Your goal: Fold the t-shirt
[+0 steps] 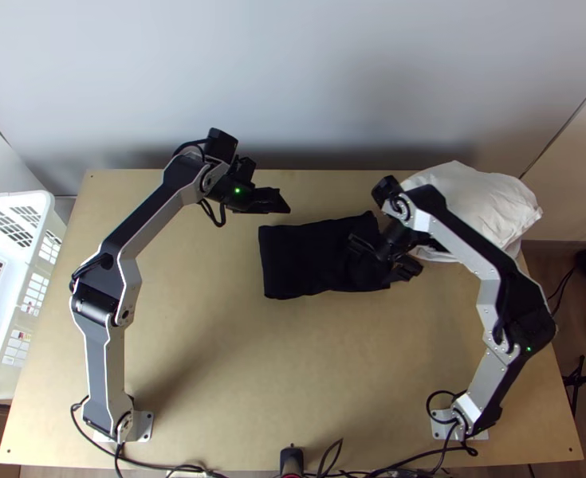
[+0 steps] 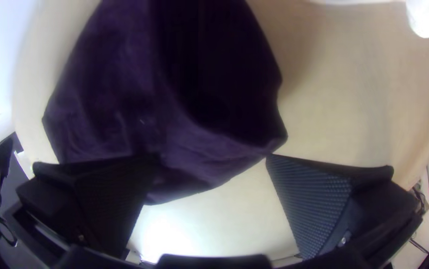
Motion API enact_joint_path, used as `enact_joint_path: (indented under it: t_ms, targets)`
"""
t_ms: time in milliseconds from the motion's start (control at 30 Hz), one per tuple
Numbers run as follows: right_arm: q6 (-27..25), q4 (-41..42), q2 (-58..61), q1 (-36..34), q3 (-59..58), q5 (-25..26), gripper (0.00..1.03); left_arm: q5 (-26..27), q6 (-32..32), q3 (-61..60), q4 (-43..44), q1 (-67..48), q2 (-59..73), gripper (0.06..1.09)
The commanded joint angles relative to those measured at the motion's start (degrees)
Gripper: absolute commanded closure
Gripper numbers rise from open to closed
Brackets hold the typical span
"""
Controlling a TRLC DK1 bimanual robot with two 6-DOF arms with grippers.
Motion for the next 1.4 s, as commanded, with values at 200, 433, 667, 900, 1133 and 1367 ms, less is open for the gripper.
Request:
enact_joint_path:
  t_ms: [200, 433, 667, 900, 1133, 1367]
  targets:
    - [-5.6, 17.1, -7.7, 1.7, 2.2, 1.5, 0.04, 0.3, -0.8, 0.0, 0.7, -0.3, -0.1, 0.11]
    - [-6.6, 31.6, 4.1, -0.9, 3.1, 1.5, 0.04, 0.3, -2.4, 0.0, 1.9, -1.0, 0.1, 0.11]
    - [-7.9, 34.1, 14.8, -4.7, 5.5, 1.7, 0.04, 0.3, -2.6, 0.0, 1.3, -0.4, -0.6, 0.11]
    - [-6.4, 32.7, 9.4, -3.9, 12.0, 1.7, 0.04, 0.3, -2.4, -2.0, 0.1, -1.3, -0.8, 0.11]
    - [-5.3, 17.6, 8.2, -4.1, 29.7, -0.3, 0.05, 0.5, -2.7, -1.7, 1.8, -2.8, -1.3, 0.11]
    - [-13.2, 13.6, 1.8, -11.7, 22.1, -6.3, 0.05, 0.6, -2.5, -2.3, 1.9, -3.1, -1.5, 0.11]
